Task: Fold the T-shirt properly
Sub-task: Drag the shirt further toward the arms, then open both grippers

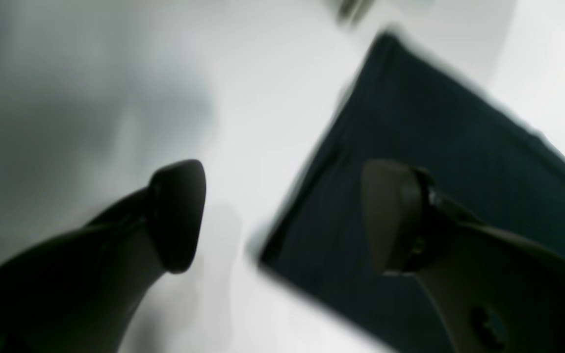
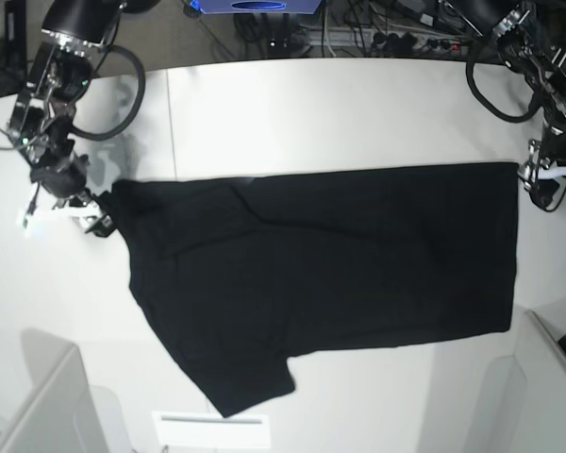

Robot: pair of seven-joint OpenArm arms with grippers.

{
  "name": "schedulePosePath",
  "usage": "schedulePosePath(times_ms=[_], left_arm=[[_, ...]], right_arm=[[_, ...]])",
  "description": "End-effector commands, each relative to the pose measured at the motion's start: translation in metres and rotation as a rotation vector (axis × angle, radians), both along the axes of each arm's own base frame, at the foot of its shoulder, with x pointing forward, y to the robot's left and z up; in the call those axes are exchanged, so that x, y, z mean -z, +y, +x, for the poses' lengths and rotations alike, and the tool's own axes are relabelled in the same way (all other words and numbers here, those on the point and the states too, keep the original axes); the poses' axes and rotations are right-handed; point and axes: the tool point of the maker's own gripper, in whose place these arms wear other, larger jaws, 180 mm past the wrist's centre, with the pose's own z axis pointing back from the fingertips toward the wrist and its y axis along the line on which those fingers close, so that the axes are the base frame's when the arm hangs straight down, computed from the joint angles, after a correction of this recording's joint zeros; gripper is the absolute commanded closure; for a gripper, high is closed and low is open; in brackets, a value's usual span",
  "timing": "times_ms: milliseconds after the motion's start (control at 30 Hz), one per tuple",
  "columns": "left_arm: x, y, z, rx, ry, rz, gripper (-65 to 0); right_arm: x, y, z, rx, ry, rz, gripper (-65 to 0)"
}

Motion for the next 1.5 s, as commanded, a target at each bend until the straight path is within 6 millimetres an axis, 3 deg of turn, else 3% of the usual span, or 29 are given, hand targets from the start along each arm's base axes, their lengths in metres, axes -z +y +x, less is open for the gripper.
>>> schedulePosePath(times_ms=[0,133,267,733,800,933,1067,1167,1267,1467], left_arm=[[-0.005,0.001,-0.001,0.015,-0.028,-0.004,-48.1],[0.028,-0.005,-0.023,-0.008,0.006,-0.124,-48.1],[0.056,-0.007,-0.031,-0.038,0.043,-0.197,-47.9],[0.076,-0.015,0.0,-0.049,0.019,-0.293,-47.4],[0.082,-0.025,0.005,-0.016,0.038,-0.304,-42.5],[0.081,-0.029,0.011,0.016,0.049,-0.295,-19.7],[0.079,-0.027,0.011,0.015,0.047,-0.289,-1.8],[0.075,-0.02,0.013,0.013,0.035,-0.26,0.0],[0.07,-0.012,0.013,0.016,0.038,-0.238,0.0],[0.064,0.0,0.008,0.023,0.056,-0.202,0.0]], right_arm=[[-0.006,0.004,-0.003,0.001,-0.032,0.012,-43.4],[0.017,0.018,-0.034,0.068,-0.001,0.18,-45.3],[0.045,0.026,-0.046,0.104,0.051,0.281,-45.2],[0.076,0.012,-0.023,0.119,0.065,0.294,-44.7],[0.079,0.01,-0.023,0.116,0.074,0.29,-44.6],[0.082,0.01,-0.025,0.115,0.084,0.292,-43.5],[0.086,0.01,-0.027,0.121,0.094,0.296,-31.8],[0.089,0.006,-0.024,0.134,0.093,0.295,-19.8],[0.087,-0.006,-0.021,0.15,0.074,0.257,-1.8],[0.082,-0.011,-0.029,0.153,0.065,0.236,0.0]])
